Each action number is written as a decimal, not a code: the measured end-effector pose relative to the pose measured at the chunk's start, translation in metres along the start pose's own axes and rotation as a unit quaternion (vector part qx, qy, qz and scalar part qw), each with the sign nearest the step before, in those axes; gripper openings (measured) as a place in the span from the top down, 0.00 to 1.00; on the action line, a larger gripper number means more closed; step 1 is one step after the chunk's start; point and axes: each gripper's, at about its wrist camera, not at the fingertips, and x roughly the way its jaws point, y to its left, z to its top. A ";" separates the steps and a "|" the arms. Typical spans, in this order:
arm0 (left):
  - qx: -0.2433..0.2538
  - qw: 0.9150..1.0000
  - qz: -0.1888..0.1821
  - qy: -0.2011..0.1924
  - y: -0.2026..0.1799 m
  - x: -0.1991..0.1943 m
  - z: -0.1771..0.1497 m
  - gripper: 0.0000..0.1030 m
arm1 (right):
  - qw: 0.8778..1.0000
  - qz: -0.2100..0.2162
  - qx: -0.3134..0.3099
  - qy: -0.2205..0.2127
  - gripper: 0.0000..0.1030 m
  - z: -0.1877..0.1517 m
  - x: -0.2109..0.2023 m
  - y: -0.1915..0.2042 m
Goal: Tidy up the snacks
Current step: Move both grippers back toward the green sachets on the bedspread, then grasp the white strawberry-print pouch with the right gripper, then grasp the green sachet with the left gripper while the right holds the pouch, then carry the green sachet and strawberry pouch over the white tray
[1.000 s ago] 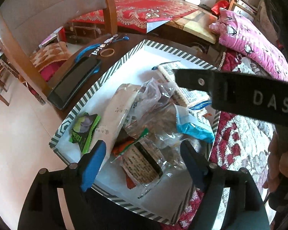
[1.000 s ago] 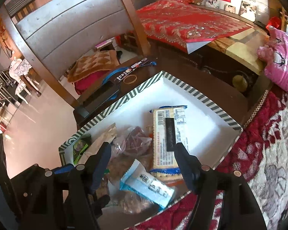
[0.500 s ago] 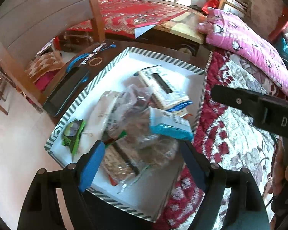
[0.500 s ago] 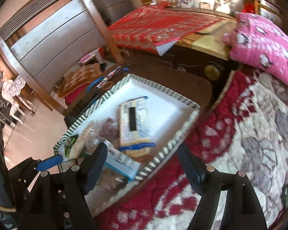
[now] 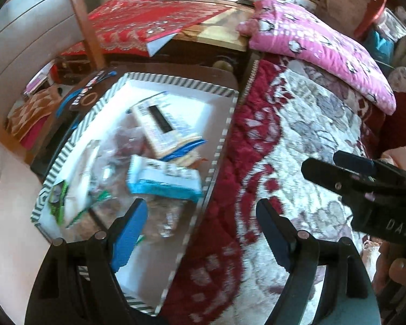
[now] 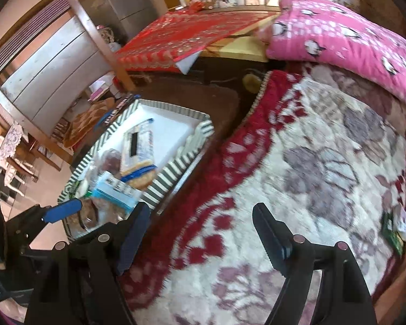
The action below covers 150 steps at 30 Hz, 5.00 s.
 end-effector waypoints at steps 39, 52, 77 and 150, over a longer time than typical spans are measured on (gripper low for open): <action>0.093 0.993 -0.029 0.065 -0.119 0.068 0.008 0.21 | 0.977 -0.139 0.146 0.069 0.17 -0.036 -0.047 -0.278; 0.095 0.993 -0.020 0.073 -0.123 0.078 0.014 0.21 | 0.972 -0.175 0.060 0.144 0.17 -0.022 -0.014 -0.297; 0.205 0.970 -0.114 0.067 -0.199 0.077 0.015 0.21 | 0.985 -0.103 0.054 0.130 0.47 -0.014 0.012 -0.334; 0.206 0.971 -0.118 0.011 -0.147 0.037 0.015 0.92 | 0.996 -0.026 0.080 0.023 0.47 -0.042 -0.028 -0.167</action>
